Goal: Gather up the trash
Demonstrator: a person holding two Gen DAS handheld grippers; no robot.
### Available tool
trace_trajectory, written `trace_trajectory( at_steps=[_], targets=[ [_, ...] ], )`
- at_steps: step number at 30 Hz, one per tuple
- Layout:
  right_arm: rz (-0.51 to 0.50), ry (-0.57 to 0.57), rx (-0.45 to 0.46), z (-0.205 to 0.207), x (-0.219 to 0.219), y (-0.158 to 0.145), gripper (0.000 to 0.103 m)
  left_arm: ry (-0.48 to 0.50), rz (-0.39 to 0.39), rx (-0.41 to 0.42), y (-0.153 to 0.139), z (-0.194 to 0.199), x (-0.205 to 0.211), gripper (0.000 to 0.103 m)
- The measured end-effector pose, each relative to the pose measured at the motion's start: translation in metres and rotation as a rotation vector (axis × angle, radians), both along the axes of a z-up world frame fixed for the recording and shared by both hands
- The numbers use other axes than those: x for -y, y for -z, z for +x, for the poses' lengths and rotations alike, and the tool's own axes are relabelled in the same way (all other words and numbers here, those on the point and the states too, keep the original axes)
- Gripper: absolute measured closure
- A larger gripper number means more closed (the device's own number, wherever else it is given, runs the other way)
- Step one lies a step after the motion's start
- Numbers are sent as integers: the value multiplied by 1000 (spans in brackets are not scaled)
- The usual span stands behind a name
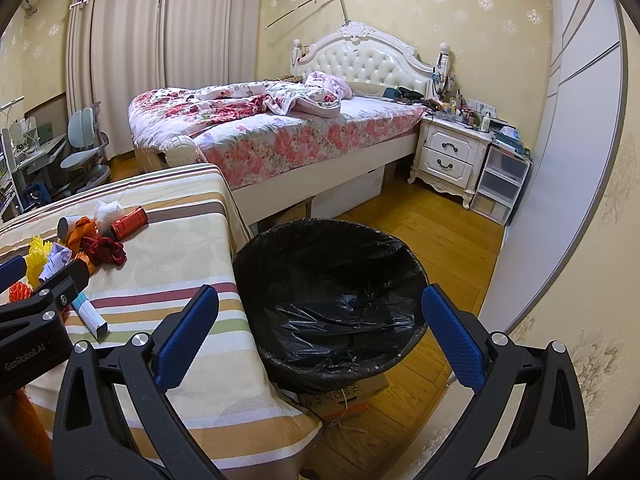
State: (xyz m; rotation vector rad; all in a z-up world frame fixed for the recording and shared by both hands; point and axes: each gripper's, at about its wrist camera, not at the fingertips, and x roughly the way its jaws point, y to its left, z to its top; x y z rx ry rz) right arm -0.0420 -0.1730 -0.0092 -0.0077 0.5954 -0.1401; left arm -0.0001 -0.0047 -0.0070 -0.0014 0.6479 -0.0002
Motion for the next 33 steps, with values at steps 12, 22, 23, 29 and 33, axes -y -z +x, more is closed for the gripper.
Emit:
trace_trajectory(
  at_steps=[12,22,23,29,33],
  targets=[
    [1,-1,-3,0,1,1,4,-1,3,-11,5,2,2,6],
    [1,0,-5,0,1,1,4,-1,4,-14,6,2,3,6],
    [1,0,-5,0,2,1,4,0,3,-14,5,2,3,6],
    [2,-1,-6,-1,3,4,4,1,4,-15,6,1,5,6],
    [1,-1,-7,-1,3,4,4,1,5,-17,6,1,5,6]
  ],
)
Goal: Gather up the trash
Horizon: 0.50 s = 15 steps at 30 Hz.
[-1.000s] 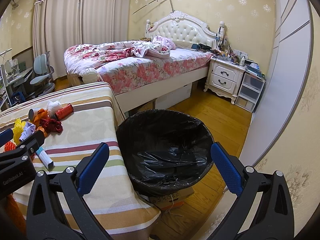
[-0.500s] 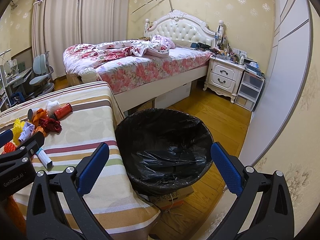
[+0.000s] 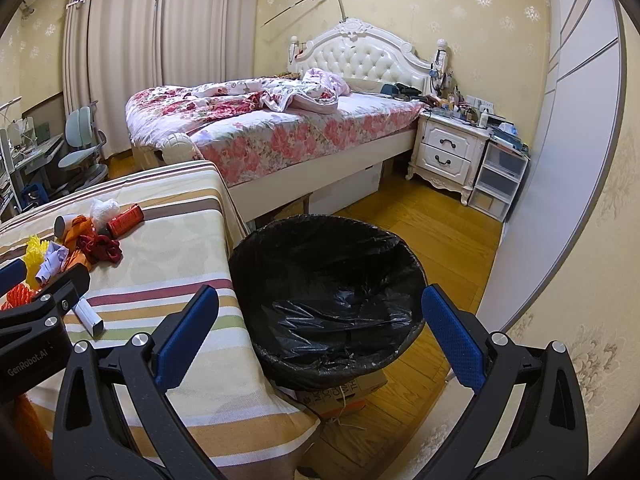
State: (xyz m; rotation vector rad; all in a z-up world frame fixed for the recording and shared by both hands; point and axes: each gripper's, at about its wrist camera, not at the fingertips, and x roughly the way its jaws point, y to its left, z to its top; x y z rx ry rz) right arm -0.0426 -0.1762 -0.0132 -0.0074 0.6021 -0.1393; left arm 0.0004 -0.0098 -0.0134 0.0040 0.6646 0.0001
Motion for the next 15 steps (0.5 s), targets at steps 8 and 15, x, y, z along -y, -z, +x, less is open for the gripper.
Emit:
trace_trajectory(
  at_steps=[8,15],
  targets=[
    [1,0,-1,0,0,0,4,-1,1,1,0,0,0,6],
    [1,0,-4,0,1,0,4,0,1,-1,0,0,0,6]
  ],
)
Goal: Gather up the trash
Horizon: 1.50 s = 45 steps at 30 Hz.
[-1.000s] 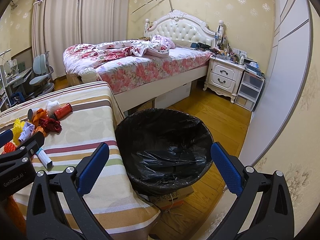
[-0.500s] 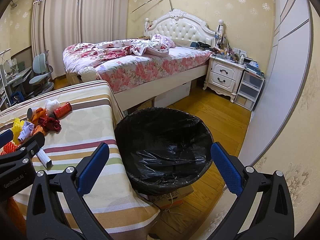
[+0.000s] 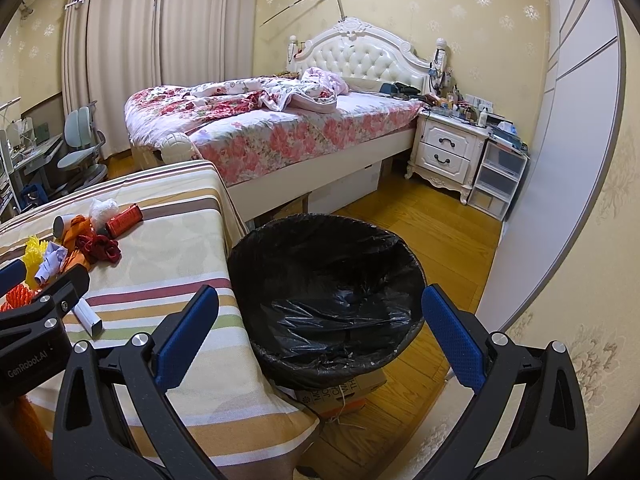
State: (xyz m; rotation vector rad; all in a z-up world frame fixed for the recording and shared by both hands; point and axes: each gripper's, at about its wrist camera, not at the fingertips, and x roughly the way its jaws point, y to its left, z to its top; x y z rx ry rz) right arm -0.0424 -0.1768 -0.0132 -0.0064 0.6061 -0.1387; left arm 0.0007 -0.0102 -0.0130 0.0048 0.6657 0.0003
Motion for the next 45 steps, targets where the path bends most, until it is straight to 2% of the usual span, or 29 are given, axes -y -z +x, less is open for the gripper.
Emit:
trace_trajectory(
  at_steps=[31,37,39,43,45],
  targets=[
    [10,-9,-12,-3,5,7,4,10,2,-6,4,-7,7,6],
    [23,-36,-17,-4,-6,6,4,-7,5,-28,-1,-11,-12,6],
    [27,-57,-21,1,-14,4,5,-19,6,-31,-2,-13,-22,6],
    [36,-100,-35,-3,-32,3,21,-43,14,-36,-5,-21,-41,6],
    [42,-127,-45,-1,-42,1,23,-59,20,-38,-6,-26,-53,7]
  ],
)
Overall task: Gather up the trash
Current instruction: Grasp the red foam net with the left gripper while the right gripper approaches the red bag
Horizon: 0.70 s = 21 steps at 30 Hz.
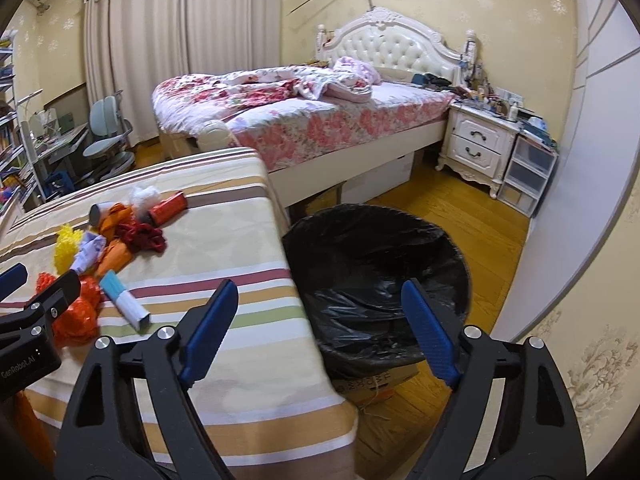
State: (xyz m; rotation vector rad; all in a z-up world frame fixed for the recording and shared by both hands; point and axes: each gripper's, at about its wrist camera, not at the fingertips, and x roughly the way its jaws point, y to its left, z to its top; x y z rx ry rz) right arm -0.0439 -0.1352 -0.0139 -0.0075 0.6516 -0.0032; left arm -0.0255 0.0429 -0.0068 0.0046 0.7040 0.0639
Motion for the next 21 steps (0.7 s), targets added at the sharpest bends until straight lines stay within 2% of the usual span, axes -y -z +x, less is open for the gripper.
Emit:
trace_trajectory(
  at_steps=[2,9,11,21],
  targets=[
    [-2,-24,-3,-4,-11,0,27,-16,1,-8,0,-3,-13,7],
    [3,-109,-20,-12,-45,1,28,-76,19,-29,6,-15,-52,7],
    [-3,-125,-33,-3,-47,0,28,-91,18,-41,9,-17,-62,7],
    [-14,-159,-68,3,-60,6,28,-91,32,-92,28,-12,-78,7]
  ],
)
